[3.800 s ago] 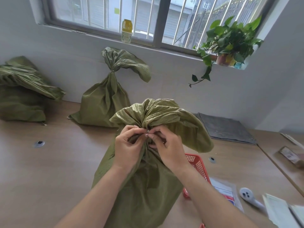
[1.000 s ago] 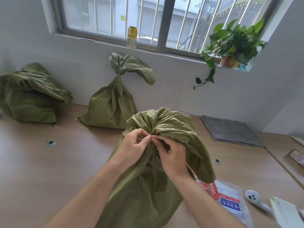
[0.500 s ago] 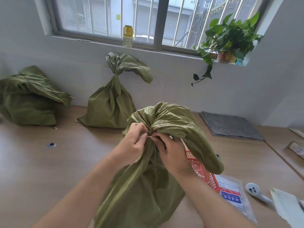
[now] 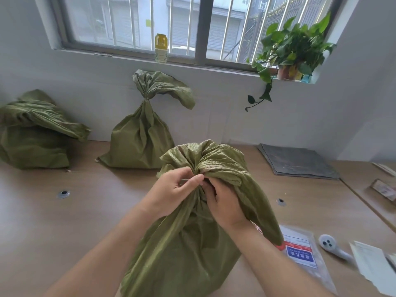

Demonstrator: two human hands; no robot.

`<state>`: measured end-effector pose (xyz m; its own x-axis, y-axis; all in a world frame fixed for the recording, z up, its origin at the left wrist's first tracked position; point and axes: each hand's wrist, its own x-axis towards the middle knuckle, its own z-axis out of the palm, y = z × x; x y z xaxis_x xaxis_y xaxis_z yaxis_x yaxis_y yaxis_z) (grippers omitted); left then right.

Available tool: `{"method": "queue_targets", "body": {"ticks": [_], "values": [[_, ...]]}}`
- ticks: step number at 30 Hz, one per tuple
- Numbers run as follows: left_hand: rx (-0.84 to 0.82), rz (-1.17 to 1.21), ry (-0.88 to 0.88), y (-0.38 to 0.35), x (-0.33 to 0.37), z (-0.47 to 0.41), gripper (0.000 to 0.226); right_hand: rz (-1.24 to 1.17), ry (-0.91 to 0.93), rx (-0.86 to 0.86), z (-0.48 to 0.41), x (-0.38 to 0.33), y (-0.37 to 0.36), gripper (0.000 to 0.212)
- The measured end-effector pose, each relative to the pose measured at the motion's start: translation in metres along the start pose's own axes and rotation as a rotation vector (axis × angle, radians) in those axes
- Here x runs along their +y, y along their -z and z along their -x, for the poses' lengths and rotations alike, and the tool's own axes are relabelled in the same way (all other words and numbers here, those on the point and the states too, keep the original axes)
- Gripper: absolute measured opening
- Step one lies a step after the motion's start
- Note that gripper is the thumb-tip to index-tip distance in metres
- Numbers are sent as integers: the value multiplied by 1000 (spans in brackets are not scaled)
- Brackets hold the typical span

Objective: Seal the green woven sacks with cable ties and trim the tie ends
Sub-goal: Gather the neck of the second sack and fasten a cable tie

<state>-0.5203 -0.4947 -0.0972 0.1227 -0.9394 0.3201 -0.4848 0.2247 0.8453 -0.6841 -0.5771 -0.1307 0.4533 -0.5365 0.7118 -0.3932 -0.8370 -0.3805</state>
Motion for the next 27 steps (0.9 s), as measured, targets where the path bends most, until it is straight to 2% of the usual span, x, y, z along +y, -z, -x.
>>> {"method": "queue_targets", "body": {"ticks": [3,7,10,16,22,27], "values": [[-26,30,2,-3,-2,-4,32,-9,15,-23,0,-3,3,25],[-71,160,-3,-4,-2,0,31,275,196,-1,2,4,10,27],[-97,276,-17,-8,-2,4,31,322,273,66,2,7,9,24],[-57,414,-7,-10,-2,4,32,98,98,-11,-1,17,-4,15],[-58,414,-24,-5,-7,-2,31,-72,-28,13,-1,19,-17,16],[-79,421,-20,-4,-13,-4,32,-112,-37,31,-3,20,-23,12]]}}
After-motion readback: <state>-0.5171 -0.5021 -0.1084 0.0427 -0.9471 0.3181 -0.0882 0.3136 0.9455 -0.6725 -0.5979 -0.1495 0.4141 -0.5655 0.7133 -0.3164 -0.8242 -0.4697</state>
